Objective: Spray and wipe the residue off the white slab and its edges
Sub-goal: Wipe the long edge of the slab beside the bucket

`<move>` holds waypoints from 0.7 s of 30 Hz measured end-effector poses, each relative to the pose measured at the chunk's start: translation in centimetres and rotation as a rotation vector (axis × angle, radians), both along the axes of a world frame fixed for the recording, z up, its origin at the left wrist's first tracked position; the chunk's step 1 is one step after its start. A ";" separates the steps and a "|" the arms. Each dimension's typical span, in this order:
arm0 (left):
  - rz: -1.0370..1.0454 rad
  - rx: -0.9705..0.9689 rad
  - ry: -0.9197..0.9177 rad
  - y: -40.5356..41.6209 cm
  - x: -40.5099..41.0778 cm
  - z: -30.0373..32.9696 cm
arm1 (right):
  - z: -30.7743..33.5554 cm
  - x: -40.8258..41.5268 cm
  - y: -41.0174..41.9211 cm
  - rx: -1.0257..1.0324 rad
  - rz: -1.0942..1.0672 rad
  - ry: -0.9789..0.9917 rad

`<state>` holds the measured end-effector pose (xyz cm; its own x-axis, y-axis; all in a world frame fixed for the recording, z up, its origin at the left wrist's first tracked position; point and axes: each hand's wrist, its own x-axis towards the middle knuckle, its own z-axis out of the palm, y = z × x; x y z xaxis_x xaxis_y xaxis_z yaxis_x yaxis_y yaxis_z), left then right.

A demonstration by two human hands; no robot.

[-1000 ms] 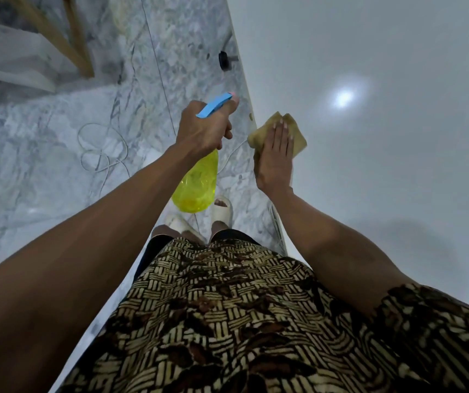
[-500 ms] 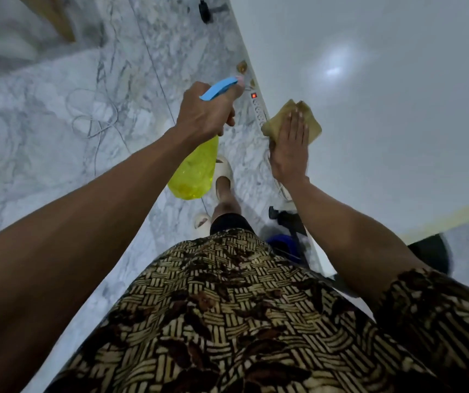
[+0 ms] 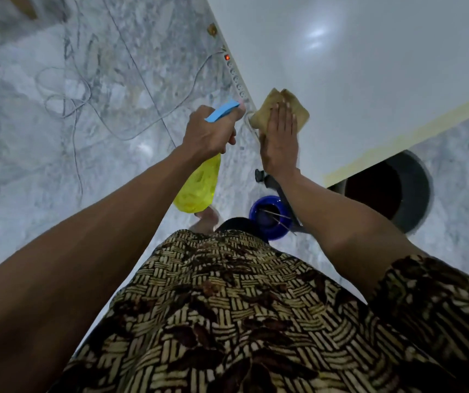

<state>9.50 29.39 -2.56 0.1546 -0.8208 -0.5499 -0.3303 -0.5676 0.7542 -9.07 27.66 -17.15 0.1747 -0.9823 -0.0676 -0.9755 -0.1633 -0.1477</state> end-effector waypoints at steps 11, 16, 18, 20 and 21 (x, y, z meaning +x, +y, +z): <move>0.043 0.034 0.001 11.3 -8.0 -2.3 | 0.6 -6.5 9.7 0.020 0.043 0.049; 0.063 0.021 0.037 16.4 -11.1 -2.5 | -0.4 -9.3 14.1 0.026 0.083 0.094; 0.067 0.010 0.050 17.9 -12.1 -2.3 | -0.8 -10.7 15.8 0.011 0.074 0.073; 0.074 0.005 0.058 18.6 -12.8 -1.6 | -0.4 -12.5 17.7 0.018 0.053 0.014; 0.071 0.002 0.066 19.0 -13.0 -1.2 | -0.2 -13.5 19.0 0.062 0.014 -0.042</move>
